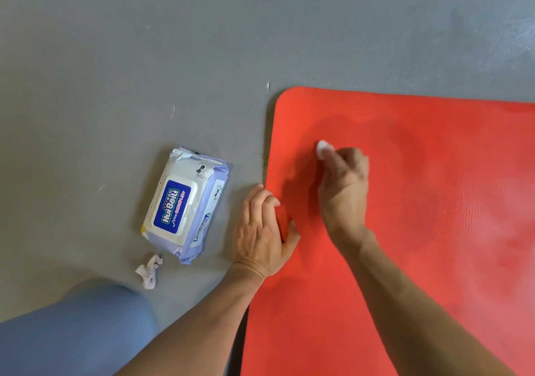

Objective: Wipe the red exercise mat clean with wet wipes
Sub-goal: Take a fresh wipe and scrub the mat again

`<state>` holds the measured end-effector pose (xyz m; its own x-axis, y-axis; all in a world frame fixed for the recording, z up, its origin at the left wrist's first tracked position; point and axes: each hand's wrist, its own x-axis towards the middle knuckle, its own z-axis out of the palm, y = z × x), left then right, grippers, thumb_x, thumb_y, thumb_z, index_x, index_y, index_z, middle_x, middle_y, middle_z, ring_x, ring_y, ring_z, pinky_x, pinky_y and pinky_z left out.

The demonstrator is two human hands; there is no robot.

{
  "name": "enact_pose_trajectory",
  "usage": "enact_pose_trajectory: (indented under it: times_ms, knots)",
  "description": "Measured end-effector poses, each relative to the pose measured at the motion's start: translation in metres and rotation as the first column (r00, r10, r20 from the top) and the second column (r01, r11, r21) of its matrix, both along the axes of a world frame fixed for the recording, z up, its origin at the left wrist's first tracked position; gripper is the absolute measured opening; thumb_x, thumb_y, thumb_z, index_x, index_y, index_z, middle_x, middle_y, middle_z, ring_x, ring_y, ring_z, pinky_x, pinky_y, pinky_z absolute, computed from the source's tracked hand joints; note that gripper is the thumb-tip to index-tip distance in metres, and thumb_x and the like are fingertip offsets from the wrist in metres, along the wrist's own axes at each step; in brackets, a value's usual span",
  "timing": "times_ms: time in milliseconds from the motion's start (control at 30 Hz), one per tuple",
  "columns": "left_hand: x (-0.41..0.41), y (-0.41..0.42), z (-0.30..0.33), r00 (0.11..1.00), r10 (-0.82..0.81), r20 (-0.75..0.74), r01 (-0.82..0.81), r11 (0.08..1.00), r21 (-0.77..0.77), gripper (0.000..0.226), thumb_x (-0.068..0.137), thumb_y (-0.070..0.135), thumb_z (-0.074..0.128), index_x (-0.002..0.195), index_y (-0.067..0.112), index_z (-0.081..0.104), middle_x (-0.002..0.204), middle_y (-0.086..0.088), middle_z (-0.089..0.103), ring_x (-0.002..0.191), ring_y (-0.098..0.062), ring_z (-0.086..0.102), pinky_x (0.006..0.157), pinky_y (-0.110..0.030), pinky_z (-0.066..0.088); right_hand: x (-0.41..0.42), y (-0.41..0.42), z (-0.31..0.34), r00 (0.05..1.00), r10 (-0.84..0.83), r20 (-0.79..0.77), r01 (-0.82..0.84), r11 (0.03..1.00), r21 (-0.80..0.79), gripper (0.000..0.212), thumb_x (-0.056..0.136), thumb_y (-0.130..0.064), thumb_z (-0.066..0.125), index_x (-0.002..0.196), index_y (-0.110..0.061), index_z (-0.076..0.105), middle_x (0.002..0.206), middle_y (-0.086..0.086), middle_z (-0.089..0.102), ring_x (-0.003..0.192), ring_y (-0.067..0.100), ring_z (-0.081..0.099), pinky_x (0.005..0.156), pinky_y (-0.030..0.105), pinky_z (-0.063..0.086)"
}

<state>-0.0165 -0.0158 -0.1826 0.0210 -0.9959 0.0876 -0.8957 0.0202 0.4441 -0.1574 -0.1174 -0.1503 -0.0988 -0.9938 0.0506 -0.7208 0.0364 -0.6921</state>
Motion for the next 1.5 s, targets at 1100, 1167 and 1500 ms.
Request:
enact_pose_trajectory:
  times_ms: [1100,1167,1500]
  knots:
    - [0.0,-0.002,-0.001,0.989,-0.013,0.146,0.005,0.999,0.05,0.051,0.086,0.037,0.059,0.12,-0.001,0.058,0.132,-0.019,0.054,0.135,-0.043,0.047,0.115,-0.049,0.04,0.011,-0.044,-0.014,0.739,0.662,-0.123,-0.674,0.726,-0.139,0.03,0.1,-0.015,0.05,0.116,-0.01,0.075,0.097,0.009,0.061,0.09,0.031,0.055,0.08,0.038,0.049]
    - [0.0,-0.001,-0.001,0.99,-0.013,0.139,0.007,0.999,0.046,0.049,0.086,0.036,0.059,0.119,0.0,0.058,0.132,-0.019,0.054,0.137,-0.042,0.046,0.117,-0.048,0.038,0.009,-0.069,-0.015,0.912,0.398,-0.096,-0.408,0.904,-0.128,0.026,0.098,-0.007,0.056,0.113,-0.012,0.077,0.095,0.009,0.06,0.089,0.031,0.052,0.079,0.042,0.047]
    - [0.002,-0.001,-0.001,0.985,-0.027,0.17,0.019,0.999,0.05,0.052,0.087,0.037,0.061,0.121,-0.001,0.057,0.134,-0.018,0.05,0.138,-0.043,0.046,0.118,-0.049,0.037,0.007,-0.062,-0.018,0.718,0.671,-0.185,-0.696,0.703,-0.148,0.026,0.101,-0.01,0.055,0.119,-0.009,0.074,0.097,0.011,0.059,0.088,0.031,0.053,0.079,0.036,0.046]
